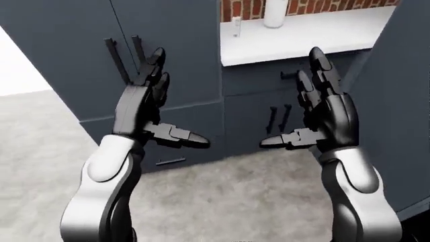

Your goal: Move the drinks to the dining counter.

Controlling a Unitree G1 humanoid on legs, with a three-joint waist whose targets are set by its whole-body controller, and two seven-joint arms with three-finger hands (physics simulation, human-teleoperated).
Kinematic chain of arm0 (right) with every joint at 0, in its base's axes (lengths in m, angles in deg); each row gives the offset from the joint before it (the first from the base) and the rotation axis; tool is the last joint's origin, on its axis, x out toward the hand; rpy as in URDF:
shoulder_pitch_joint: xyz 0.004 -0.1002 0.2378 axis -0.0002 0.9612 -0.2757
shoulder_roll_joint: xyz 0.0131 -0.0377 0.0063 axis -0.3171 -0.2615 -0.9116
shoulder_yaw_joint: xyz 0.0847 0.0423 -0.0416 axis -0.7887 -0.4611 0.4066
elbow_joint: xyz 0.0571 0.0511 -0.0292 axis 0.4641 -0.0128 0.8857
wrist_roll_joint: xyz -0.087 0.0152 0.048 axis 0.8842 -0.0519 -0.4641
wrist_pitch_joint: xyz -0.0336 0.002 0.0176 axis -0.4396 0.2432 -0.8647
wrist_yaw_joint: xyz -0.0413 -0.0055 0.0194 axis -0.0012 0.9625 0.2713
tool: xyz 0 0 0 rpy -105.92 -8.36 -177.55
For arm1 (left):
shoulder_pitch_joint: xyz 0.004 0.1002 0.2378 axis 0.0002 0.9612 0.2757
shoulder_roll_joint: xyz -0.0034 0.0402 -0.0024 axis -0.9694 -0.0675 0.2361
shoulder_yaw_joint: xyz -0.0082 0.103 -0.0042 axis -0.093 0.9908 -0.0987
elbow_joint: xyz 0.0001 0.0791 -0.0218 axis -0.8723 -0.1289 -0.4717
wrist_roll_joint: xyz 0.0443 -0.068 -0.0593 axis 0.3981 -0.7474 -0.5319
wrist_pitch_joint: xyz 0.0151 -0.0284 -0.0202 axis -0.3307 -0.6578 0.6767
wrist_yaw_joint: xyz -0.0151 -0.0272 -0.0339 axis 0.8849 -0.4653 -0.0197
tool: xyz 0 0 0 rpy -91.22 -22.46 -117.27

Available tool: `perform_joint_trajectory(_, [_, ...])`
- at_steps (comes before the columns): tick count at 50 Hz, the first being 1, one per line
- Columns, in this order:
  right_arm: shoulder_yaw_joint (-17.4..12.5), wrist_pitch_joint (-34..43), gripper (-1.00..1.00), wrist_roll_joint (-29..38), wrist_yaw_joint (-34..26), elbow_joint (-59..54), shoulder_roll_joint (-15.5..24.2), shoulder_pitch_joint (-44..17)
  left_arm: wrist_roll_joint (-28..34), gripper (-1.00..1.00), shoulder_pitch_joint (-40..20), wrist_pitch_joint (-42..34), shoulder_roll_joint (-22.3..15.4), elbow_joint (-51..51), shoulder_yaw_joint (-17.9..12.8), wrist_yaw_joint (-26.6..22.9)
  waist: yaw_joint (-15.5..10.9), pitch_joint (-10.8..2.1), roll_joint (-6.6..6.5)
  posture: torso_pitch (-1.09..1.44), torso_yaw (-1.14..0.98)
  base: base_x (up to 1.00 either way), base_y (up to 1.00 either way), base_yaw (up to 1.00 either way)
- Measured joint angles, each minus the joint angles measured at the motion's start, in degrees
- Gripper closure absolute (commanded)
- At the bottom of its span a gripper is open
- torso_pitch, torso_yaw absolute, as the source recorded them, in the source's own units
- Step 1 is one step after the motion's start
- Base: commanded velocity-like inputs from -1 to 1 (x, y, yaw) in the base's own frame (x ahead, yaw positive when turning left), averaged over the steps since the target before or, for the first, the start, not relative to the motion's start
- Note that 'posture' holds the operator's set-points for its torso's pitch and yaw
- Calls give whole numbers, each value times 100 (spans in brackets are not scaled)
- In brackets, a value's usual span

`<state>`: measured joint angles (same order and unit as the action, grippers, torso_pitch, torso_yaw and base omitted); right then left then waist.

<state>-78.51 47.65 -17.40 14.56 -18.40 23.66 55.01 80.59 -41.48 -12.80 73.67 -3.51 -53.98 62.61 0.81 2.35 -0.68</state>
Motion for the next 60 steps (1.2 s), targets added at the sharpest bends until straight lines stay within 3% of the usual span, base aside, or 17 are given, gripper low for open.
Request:
perform_joint_trajectory(2, [-20, 28, -100, 40, 31, 17, -22, -7, -50, -100, 33, -39, -12, 59, -2, -39, 37, 98, -236, 0, 0, 0, 0, 100])
perform_joint_trajectory(4, [56, 40, -100, 14, 4, 41, -32, -58, -32, -100, 34, -96, -43, 80, -102, -20, -9, 40, -460, 0, 0, 0, 0, 100])
perform_joint_trajectory(10, [284, 44, -100, -148, -169, 8, -78, -68, 163, -100, 93, -146, -86, -6, -293, 122, -372, -120, -110, 0, 0, 0, 0, 100])
perform_joint_trajectory(14, [304, 48, -100, -123, -173, 148, -82, -115, 177, -100, 88, -48, -92, 107, -312, 117, -287, 45, 176, 0, 0, 0, -5, 0])
perform_joint_trajectory(15, [279, 46, -100, -123, -174, 165, -88, -83, 169, -100, 82, -44, -80, 87, -282, 109, -266, 67, 170, 0, 0, 0, -77, 0])
perform_joint_trajectory(18, [231, 93, -100, -100, -168, 115, -68, -65, 134, -100, 73, -100, -66, -8, -199, 78, -246, -21, -194, 0, 0, 0, -100, 0])
perform_joint_trajectory(20, [222, 99, -100, -90, -173, 139, -73, -47, 123, -100, 52, -94, -68, 4, -187, 65, -267, -77, -257, 0, 0, 0, -100, 0])
perform_joint_trajectory(28, [275, 124, -100, -99, -253, 90, -76, -61, 171, -100, 41, -92, -73, -53, -209, 71, -357, 6, -14, 0, 0, 0, -100, 0])
perform_joint_trajectory(34, [234, 83, -100, -63, -246, 177, -50, -73, 180, -100, 24, -41, -26, 40, -177, 59, -268, -41, 437, 0, 0, 0, -100, 0])
perform_joint_trajectory(36, [153, 93, -100, -22, -218, 84, -53, 30, 124, -100, 98, -73, 26, -10, -49, 14, -137, 59, 438, 0, 0, 0, -90, 0])
perform_joint_trajectory(40, [211, 111, -100, 8, -193, 144, -69, -70, 97, -100, 94, -121, -12, -53, -113, -11, -118, -9, 509, 0, 0, 0, -9, 0])
perform_joint_trajectory(48, [217, -52, -100, -7, -217, 163, -84, -42, 113, -100, 67, 39, -12, 37, -117, 12, -16, 126, 150, 0, 0, 0, 0, 0])
perform_joint_trajectory(51, [276, -89, -100, -6, -235, 133, -107, -91, 125, -100, 70, 64, -43, 27, -165, 16, -140, -3, 35, 0, 0, 0, 0, 0])
perform_joint_trajectory(53, [346, -123, -100, -20, -266, 138, -128, -50, 154, -100, 136, 56, -37, 26, -224, 35, -167, 157, 142, 0, 0, 0, 0, 0])
perform_joint_trajectory(56, [333, -70, -100, 25, -281, 76, -112, -7, 150, -100, 151, -4, -35, -23, -180, 29, -354, 241, 325, 0, 0, 0, 0, 0])
perform_joint_trajectory(58, [280, -66, -100, 90, -270, 8, -59, 24, 124, -100, 196, 21, 52, -26, -106, 9, -219, 351, 351, 0, 0, 0, 0, 0])
perform_joint_trajectory(60, [267, -63, -100, 184, -252, -81, -78, 70, 72, -100, 281, -5, 59, -109, -21, -36, -62, 298, 369, 0, 0, 0, 0, 0])
